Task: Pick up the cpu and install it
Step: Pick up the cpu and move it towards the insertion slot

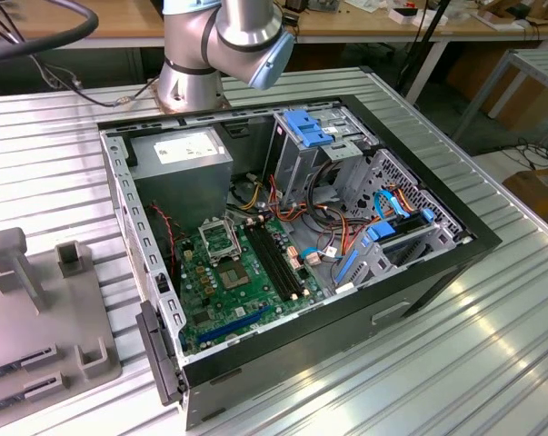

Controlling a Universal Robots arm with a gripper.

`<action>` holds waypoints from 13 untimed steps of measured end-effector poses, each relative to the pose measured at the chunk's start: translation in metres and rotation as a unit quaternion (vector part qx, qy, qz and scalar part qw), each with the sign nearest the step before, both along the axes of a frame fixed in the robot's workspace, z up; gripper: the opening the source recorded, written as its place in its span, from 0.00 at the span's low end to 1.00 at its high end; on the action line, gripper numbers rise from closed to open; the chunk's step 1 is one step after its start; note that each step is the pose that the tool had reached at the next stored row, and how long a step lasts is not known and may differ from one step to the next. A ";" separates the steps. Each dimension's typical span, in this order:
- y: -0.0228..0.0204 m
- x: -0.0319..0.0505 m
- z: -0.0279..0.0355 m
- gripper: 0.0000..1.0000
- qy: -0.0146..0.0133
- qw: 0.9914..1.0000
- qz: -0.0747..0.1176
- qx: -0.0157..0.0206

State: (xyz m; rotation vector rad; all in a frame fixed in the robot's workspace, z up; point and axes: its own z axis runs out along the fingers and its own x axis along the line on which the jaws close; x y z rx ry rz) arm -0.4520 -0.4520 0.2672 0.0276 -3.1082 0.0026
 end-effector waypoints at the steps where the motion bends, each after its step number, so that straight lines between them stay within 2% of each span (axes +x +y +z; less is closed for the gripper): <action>1: 0.0000 0.0000 0.0005 0.47 0.000 1.000 0.000 0.000; 13: 0.0000 0.0000 0.0112 0.47 0.000 1.000 0.000 0.000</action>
